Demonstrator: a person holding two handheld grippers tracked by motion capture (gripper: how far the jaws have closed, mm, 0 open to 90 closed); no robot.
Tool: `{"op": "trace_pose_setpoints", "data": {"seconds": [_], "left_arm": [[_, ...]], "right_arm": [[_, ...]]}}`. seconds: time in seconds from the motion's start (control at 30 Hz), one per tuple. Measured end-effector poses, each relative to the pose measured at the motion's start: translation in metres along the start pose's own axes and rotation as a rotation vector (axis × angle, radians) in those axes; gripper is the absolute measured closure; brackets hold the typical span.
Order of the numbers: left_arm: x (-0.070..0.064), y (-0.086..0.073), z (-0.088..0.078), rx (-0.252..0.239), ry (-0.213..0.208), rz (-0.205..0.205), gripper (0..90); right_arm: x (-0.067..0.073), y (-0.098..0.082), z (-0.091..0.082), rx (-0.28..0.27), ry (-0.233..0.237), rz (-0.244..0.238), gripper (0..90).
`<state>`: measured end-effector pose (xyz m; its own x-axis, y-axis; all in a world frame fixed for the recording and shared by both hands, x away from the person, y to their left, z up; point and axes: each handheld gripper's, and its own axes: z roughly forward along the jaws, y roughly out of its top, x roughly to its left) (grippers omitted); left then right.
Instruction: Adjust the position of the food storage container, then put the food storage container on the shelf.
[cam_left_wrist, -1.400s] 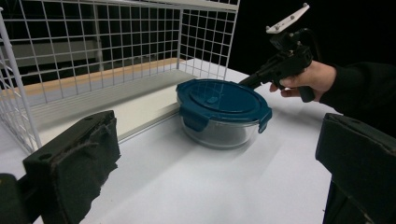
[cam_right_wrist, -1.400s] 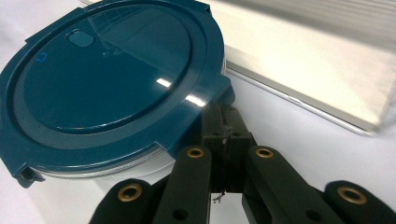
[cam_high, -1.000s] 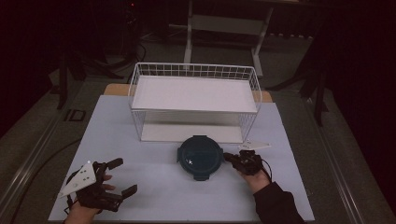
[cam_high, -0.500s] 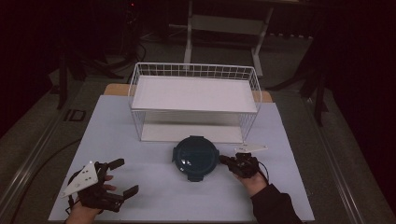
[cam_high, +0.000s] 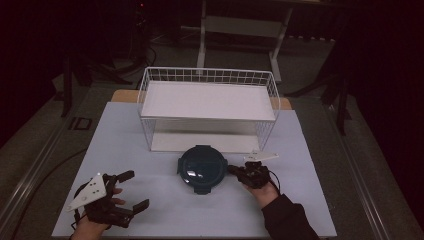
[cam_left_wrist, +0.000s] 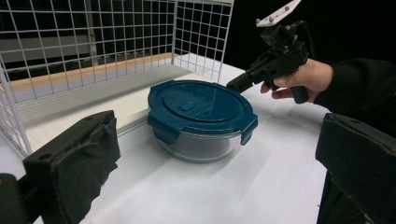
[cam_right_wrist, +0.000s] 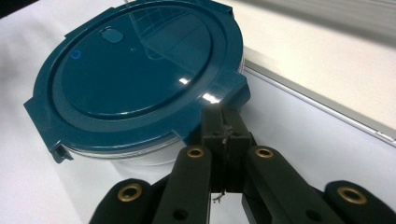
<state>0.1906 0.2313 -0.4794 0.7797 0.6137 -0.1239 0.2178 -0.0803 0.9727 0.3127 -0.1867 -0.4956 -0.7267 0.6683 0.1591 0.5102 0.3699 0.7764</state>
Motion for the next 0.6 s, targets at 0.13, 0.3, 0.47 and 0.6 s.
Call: {"op": "trace_pose_setpoints", "data": {"seconds": [0.13,0.3,0.47,0.6], "left_arm": [[0.0,0.0,0.0,-0.001,0.003,-0.001,0.0],[0.0,0.0,0.001,0.006,0.004,-0.007,0.0],[-0.002,0.003,0.006,0.017,0.0,0.001,0.0],[-0.005,0.008,0.01,0.029,-0.009,0.003,0.0]], "right_arm": [[-0.002,0.001,-0.001,-0.009,0.017,0.009,90.0],[-0.001,0.004,-0.015,-0.057,-0.006,-0.014,84.1],[0.003,0.008,-0.031,-0.115,0.03,-0.016,71.6],[0.008,0.01,-0.042,-0.163,0.054,-0.027,52.7]]}}
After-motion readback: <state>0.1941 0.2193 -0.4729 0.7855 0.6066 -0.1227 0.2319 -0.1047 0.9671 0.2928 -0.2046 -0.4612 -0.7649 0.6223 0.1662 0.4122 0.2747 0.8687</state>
